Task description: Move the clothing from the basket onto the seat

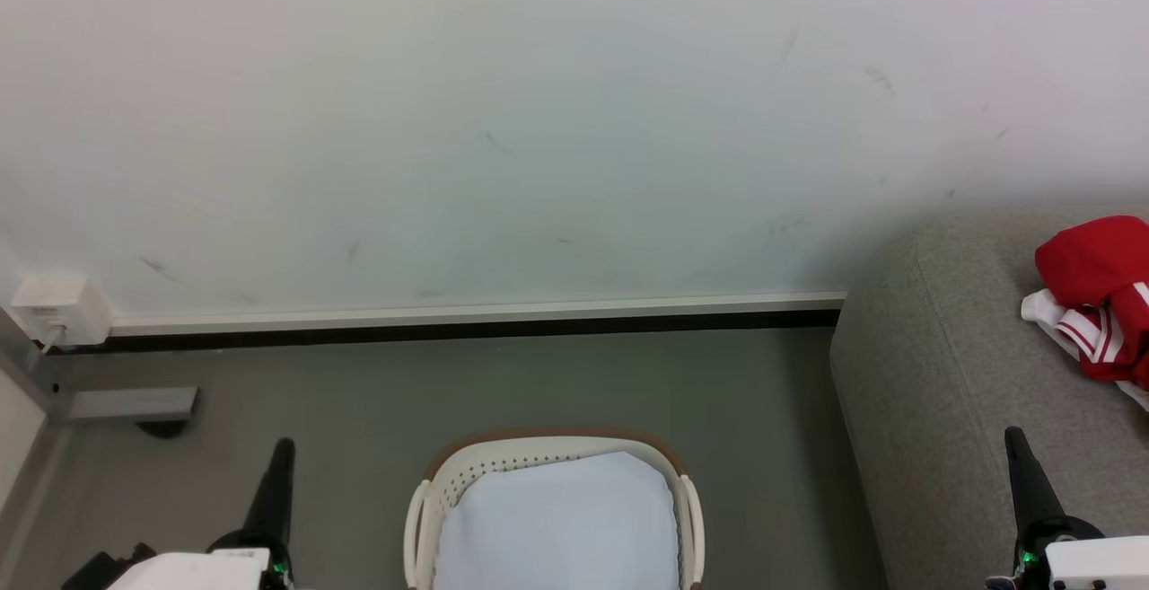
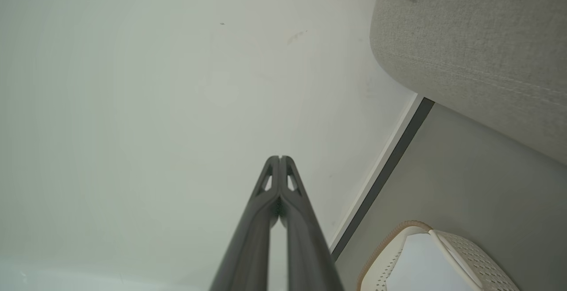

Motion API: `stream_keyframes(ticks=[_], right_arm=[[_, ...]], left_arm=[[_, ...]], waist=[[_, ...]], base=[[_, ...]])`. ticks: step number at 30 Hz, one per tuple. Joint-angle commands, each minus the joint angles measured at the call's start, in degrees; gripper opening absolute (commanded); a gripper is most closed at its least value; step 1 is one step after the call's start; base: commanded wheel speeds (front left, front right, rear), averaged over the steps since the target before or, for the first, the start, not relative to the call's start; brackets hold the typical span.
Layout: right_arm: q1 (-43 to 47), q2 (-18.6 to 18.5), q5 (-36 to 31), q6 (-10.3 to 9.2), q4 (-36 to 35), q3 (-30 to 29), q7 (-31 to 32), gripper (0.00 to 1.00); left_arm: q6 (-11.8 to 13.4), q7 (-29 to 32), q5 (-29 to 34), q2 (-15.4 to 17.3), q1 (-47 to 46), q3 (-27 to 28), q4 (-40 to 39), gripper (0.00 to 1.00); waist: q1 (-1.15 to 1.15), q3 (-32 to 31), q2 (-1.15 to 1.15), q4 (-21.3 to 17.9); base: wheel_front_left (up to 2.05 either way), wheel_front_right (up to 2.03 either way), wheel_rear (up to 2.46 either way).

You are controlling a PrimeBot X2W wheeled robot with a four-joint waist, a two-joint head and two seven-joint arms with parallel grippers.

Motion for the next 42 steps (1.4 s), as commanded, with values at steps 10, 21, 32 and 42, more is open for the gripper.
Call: stream_keyframes(ticks=[10,21,32,42], right_arm=[[-0.8,0.2,4.2,-0.1,-0.7,-1.4,1.3,0.0],[-0.8,0.4,7.9,-0.11,-1.0,-2.4,2.4,0.0],[-0.8,0.5,10.0,-0.12,-1.1,-3.0,3.2,0.0],[-0.8,0.4,10.0,-0.12,-1.1,-3.0,3.2,0.0]], left_arm=[[-0.2,1.4,-5.3,0.2,-0.9,0.6,-0.7,0.0],[-0.2,2.6,-9.5,0.1,-1.1,0.8,-1.0,0.0],[-0.2,3.3,-12.0,0.0,-1.1,1.0,-1.2,0.0],[-0.2,3.3,-12.0,0.0,-1.1,1.0,-1.2,0.0]], waist=[[0.0,0.3,0.0,-0.1],[0.0,0.6,0.0,-0.2],[0.0,0.9,0.0,-0.2],[0.0,0.9,0.0,-0.2]], base=[[0.0,0.0,0.0],[0.0,0.0,0.0],[0.0,0.0,0.0],[0.0,0.0,0.0]])
